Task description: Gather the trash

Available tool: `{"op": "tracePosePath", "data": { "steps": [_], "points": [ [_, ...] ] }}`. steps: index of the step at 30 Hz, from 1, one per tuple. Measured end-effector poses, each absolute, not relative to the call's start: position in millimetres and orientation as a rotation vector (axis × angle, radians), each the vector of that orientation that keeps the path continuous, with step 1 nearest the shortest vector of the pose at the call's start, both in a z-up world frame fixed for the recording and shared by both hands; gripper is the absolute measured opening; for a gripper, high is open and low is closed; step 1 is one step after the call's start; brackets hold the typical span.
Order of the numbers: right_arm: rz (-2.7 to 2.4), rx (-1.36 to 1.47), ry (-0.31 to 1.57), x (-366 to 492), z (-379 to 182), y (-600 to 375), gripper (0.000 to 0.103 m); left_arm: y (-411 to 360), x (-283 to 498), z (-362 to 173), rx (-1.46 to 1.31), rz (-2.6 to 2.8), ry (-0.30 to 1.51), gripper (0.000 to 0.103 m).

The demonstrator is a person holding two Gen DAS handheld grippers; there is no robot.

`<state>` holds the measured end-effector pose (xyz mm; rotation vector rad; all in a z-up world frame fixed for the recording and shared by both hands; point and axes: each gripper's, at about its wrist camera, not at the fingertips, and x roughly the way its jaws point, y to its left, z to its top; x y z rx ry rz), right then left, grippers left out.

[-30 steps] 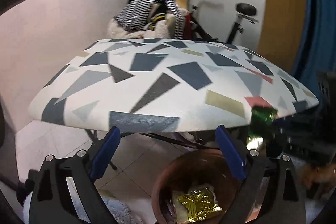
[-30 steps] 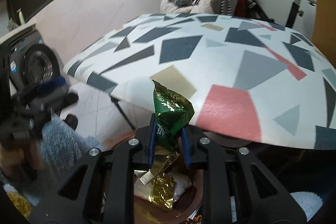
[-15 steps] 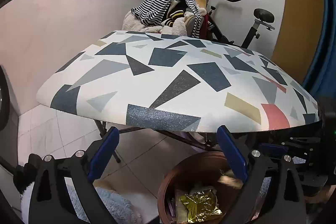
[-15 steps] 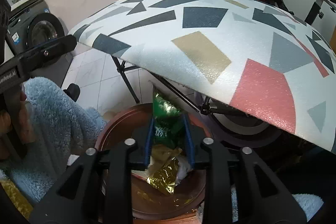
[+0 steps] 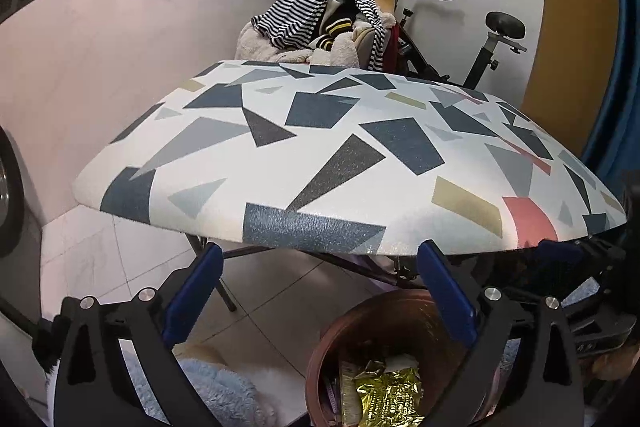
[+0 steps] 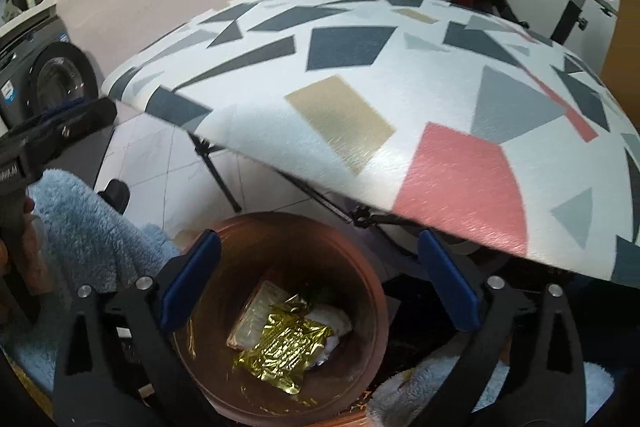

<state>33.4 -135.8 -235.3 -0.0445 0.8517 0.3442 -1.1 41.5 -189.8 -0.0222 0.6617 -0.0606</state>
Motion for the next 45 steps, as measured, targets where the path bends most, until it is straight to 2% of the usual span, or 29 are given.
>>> {"op": "tracePosePath", "data": {
  "steps": [5, 15, 24, 34, 45],
  "points": [
    [0.299, -0.012, 0.799, 38, -209, -152, 0.097, 28, 2, -162, 0.055, -0.086, 0.594, 0.097],
    [0.209, 0.003, 0.629, 53, -104, -182, 0.097, -2, 8, -63, 0.191, -0.108, 0.392, 0.097],
    [0.191, 0.004, 0.565, 53, -48, -191, 0.097, -6, 9, -6, 0.176, -0.15, 0.347, 0.097],
    [0.184, 0.006, 0.539, 46, -20, -192, 0.097, -1, 13, 15, 0.112, -0.16, 0.379, 0.097],
    [0.171, 0.008, 0.537, 43, -19, -192, 0.097, -2, 17, 15, 0.128, -0.131, 0.386, 0.097]
  ]
}}
